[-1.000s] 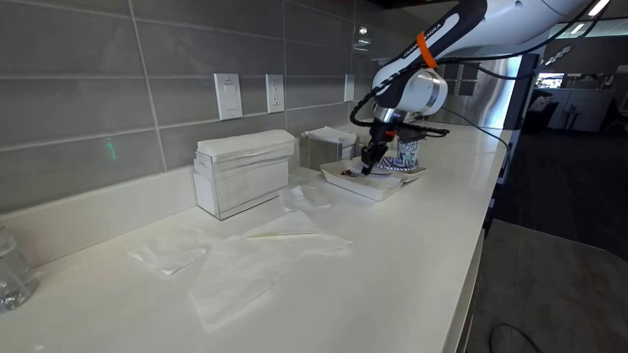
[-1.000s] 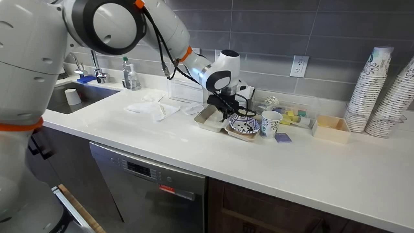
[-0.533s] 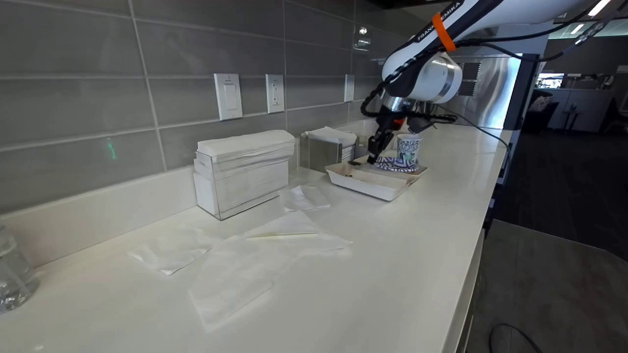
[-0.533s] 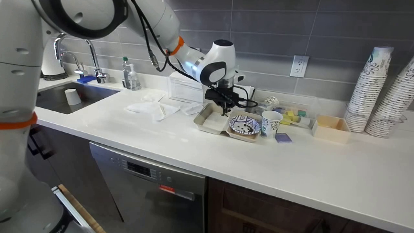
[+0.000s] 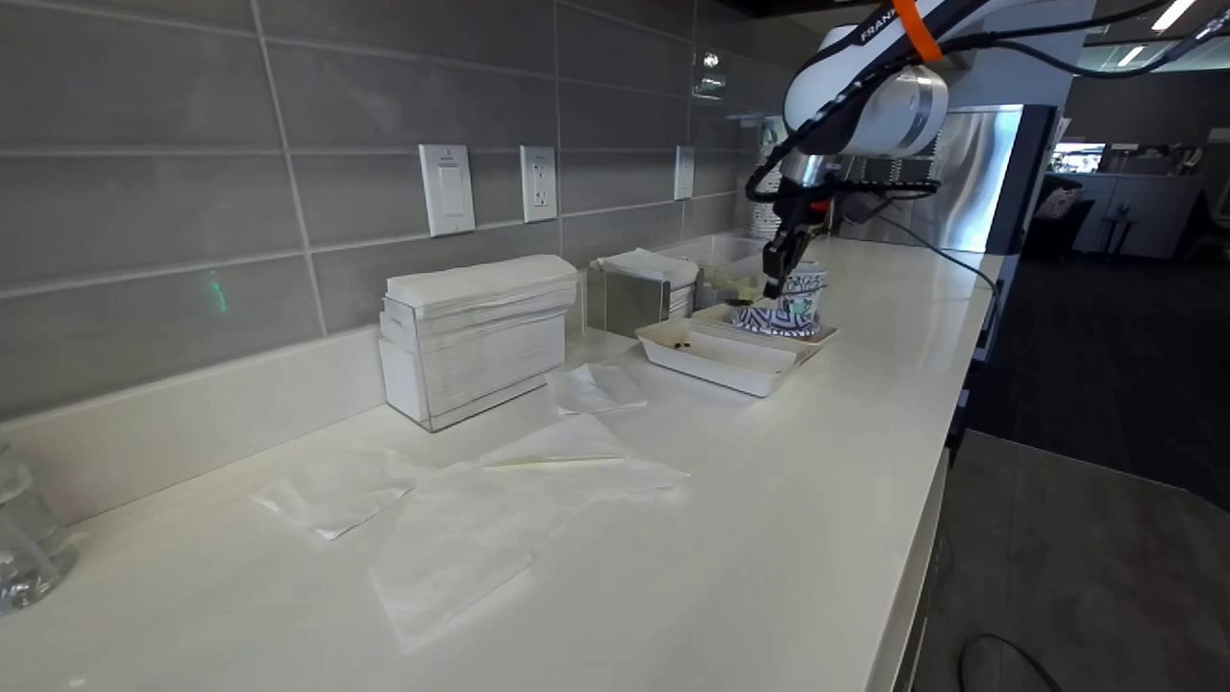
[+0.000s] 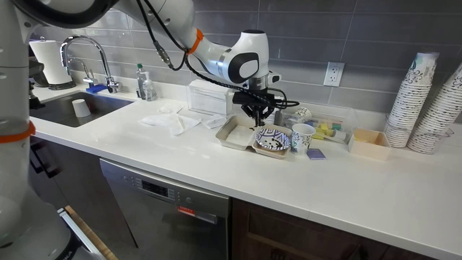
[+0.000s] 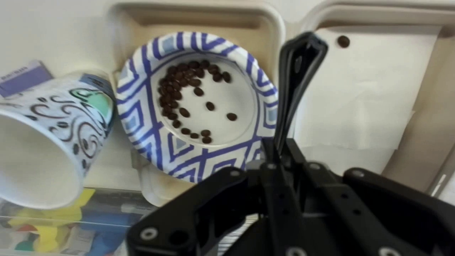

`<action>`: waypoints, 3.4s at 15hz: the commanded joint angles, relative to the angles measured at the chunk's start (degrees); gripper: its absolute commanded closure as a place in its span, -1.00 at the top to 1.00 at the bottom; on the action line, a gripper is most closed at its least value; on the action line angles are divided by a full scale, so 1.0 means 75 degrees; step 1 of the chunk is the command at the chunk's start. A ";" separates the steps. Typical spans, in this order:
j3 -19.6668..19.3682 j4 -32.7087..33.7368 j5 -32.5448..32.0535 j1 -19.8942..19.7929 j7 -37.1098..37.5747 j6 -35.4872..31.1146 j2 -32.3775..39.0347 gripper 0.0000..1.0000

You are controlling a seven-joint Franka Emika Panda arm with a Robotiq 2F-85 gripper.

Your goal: Pick up the spoon from the left side of the take away pack, scoop some of the contents on the same side of the take away pack, place them in the mug and place the spoon in the bowl

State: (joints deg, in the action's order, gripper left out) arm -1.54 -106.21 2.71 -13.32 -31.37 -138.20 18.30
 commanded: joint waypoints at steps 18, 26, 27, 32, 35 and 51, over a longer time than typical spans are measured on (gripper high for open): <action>-0.1454 0.1779 -0.2315 0.0268 0.3054 0.0776 0.0625 -0.96; -0.1603 0.2759 -0.3492 0.0566 0.3439 0.1026 0.1594 -0.96; -0.1624 0.2843 -0.3631 0.0629 0.3466 0.1039 0.1668 -0.96; -0.1871 0.2751 -0.4677 0.1124 0.3773 0.1149 0.1636 -0.96; -0.1976 0.2579 -0.5401 0.1405 0.3959 0.1530 0.1506 -0.96; -0.1415 0.1674 -0.9084 0.1786 0.4403 0.2514 0.1283 -0.96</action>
State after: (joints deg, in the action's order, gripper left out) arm -12.98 -90.06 -60.20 -0.64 0.03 -122.30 29.89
